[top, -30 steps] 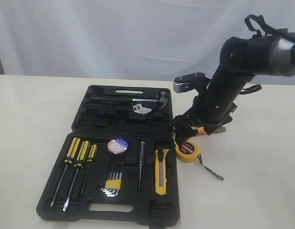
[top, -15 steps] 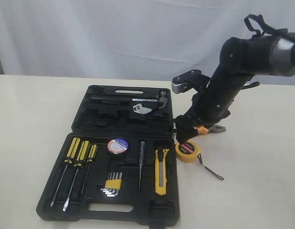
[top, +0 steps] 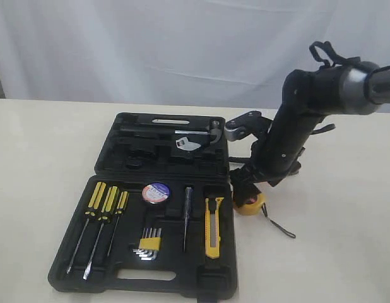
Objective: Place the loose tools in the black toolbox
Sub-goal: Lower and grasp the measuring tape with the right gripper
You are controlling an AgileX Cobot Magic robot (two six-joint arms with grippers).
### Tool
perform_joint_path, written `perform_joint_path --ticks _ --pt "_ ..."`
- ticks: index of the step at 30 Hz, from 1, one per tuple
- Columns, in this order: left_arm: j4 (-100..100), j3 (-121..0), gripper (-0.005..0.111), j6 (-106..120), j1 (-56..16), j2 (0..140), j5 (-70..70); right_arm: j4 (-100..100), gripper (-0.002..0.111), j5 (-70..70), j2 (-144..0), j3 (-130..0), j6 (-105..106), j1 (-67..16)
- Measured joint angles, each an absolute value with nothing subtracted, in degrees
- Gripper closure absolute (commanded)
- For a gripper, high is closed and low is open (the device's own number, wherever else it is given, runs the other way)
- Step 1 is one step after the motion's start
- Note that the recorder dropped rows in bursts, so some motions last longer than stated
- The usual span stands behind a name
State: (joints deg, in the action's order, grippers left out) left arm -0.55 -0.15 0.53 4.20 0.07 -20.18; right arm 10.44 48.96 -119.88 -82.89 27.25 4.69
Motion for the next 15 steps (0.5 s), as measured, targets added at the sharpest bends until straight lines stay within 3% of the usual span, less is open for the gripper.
perform_joint_path --ticks 13,15 --pt "-0.6 -0.1 0.107 0.5 4.2 0.1 -20.2 10.9 0.022 47.3 -123.6 -82.9 28.0 4.7" --pt "-0.6 -0.1 0.107 0.5 4.2 0.1 -20.2 11.0 0.037 47.0 -123.9 -83.1 28.3 4.7"
